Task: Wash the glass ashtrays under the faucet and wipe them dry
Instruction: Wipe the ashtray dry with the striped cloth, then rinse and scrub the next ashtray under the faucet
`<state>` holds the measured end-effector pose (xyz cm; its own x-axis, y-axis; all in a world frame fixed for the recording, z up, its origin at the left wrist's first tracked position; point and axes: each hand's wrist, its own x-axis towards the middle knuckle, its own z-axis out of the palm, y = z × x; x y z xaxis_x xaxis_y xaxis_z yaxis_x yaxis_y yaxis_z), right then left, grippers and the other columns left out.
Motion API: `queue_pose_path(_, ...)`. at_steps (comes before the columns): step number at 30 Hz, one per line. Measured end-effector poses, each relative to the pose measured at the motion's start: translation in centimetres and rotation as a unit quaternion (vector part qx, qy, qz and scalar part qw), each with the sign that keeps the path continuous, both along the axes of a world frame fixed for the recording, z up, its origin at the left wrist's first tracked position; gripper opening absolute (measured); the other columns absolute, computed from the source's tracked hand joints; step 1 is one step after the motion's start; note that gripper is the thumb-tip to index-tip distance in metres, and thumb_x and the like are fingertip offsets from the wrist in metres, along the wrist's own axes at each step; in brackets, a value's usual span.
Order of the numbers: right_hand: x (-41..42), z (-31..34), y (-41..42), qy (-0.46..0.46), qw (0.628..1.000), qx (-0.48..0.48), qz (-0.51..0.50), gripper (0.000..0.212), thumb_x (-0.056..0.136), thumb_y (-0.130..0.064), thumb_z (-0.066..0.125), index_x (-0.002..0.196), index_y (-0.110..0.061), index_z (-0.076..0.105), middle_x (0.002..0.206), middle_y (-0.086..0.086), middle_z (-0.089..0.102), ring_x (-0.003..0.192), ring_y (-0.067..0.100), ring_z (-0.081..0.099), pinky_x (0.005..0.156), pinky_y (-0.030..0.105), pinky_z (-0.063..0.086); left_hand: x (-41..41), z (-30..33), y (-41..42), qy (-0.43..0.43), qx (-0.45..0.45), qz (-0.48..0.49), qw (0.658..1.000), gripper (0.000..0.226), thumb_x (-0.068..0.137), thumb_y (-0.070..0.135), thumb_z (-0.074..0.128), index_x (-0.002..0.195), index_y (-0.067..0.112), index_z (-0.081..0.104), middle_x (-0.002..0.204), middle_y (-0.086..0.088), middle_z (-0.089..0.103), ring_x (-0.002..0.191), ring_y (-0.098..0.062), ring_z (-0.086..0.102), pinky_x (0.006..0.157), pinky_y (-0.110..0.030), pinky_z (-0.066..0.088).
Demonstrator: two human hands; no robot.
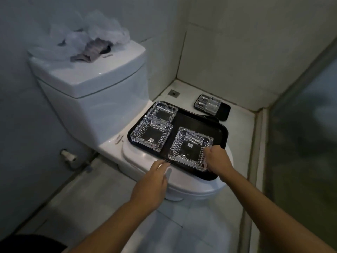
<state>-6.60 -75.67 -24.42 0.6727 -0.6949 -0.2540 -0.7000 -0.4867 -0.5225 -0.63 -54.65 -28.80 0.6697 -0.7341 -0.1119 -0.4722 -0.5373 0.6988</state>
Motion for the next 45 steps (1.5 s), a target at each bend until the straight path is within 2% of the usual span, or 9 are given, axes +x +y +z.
queue_pose_path(5,1.2,-1.2,-0.1,0.024,1.0,0.005,-0.009,0.042,0.106,-0.015,0.038,0.064,-0.018,0.036,0.089,0.017,0.052,0.084,0.028,0.049,0.074,0.032,0.038,0.2,-1.3,-0.7,-0.031,0.051,-0.005,0.998,0.055,0.102,0.016,0.039,0.153,0.032,0.028,0.16,0.016,0.012,0.126,-0.023,0.049,0.094,-0.043,0.05)
queue_pose_path(10,2.6,-3.1,-0.2,-0.026,0.997,0.028,-0.061,0.036,0.101,-0.016,0.043,0.071,0.0,0.055,0.083,0.028,0.067,0.076,0.042,0.064,0.066,0.042,0.049,0.9,-1.7,-0.7,-0.029,0.068,-0.01,0.997,0.059,0.1,0.01,0.039,0.154,0.028,0.027,0.161,0.014,0.01,0.124,-0.026,0.049,0.092,-0.041,0.05)
queue_pose_path(15,3.4,-4.3,-0.3,-0.037,0.998,0.018,-0.056,0.04,0.102,-0.015,0.043,0.064,-0.005,0.053,0.076,0.019,0.064,0.062,0.028,0.059,0.053,0.03,0.042,0.7,-2.1,-0.8,-0.041,0.067,-0.011,0.997,0.061,0.099,0.01,0.039,0.155,0.027,0.023,0.161,0.012,0.007,0.124,-0.026,0.047,0.09,-0.042,0.051)
queue_pose_path(22,3.5,-3.9,0.2,0.018,0.999,0.029,-0.041,0.034,0.107,-0.009,0.035,0.113,0.012,0.061,0.116,0.032,0.062,0.112,0.046,0.058,0.095,0.046,0.048,0.7,-2.4,-0.5,-0.051,0.066,-0.017,0.996,0.064,0.098,0.009,0.041,0.157,0.026,0.021,0.162,0.013,0.005,0.124,-0.025,0.047,0.093,-0.042,0.05)
queue_pose_path(27,3.7,-4.4,0.2,0.035,0.999,-0.035,-0.006,0.041,0.104,-0.014,0.037,0.064,-0.011,0.045,0.079,0.013,0.059,0.08,0.035,0.066,0.064,0.034,0.048,0.7,-2.5,-0.4,-0.044,0.071,-0.02,0.996,0.065,0.098,0.009,0.041,0.157,0.027,0.019,0.162,0.014,0.003,0.124,-0.025,0.046,0.091,-0.044,0.052)
queue_pose_path(30,3.5,-4.5,-0.2,0.043,0.997,-0.058,-0.042,0.041,0.1,-0.029,0.042,0.067,-0.008,0.054,0.069,0.011,0.062,0.065,0.028,0.063,0.059,0.032,0.051,0.5,-2.3,-0.5,-0.045,0.073,-0.018,0.996,0.064,0.099,0.009,0.041,0.157,0.026,0.019,0.162,0.013,0.004,0.123,-0.025,0.047,0.09,-0.042,0.052)
queue_pose_path(39,2.6,-3.7,0.0,0.093,0.991,-0.091,-0.04,0.062,0.098,-0.06,0.034,0.077,-0.009,0.063,0.074,0.009,0.068,0.068,0.027,0.067,0.072,0.037,0.057,0.4,-1.2,-0.1,-0.022,0.072,-0.012,0.997,0.063,0.099,0.009,0.041,0.157,0.025,0.022,0.162,0.012,0.009,0.132,-0.024,0.042,0.101,-0.042,0.047)
queue_pose_path(42,1.8,-2.7,0.1,0.054,0.988,-0.134,-0.052,0.062,0.103,-0.054,0.031,0.073,-0.009,0.061,0.072,0.009,0.063,0.067,0.026,0.063,0.068,0.035,0.053,0.8,0.2,0.9,-0.029,0.055,-0.004,0.998,0.058,0.1,0.012,0.042,0.154,0.023,0.029,0.159,0.01,0.018,0.131,-0.025,0.045,0.101,-0.044,0.046)
queue_pose_path(45,1.4,-1.4,0.6,-0.058,0.989,-0.138,-0.005,0.051,0.104,-0.04,0.039,0.071,-0.008,0.058,0.067,0.011,0.061,0.064,0.03,0.063,0.065,0.047,0.057,1.3,3.0,1.9,-0.024,0.011,0.026,0.999,0.047,0.102,0.013,0.042,0.149,0.018,0.039,0.15,0.002,0.04,0.124,-0.025,0.052,0.099,-0.041,0.045)
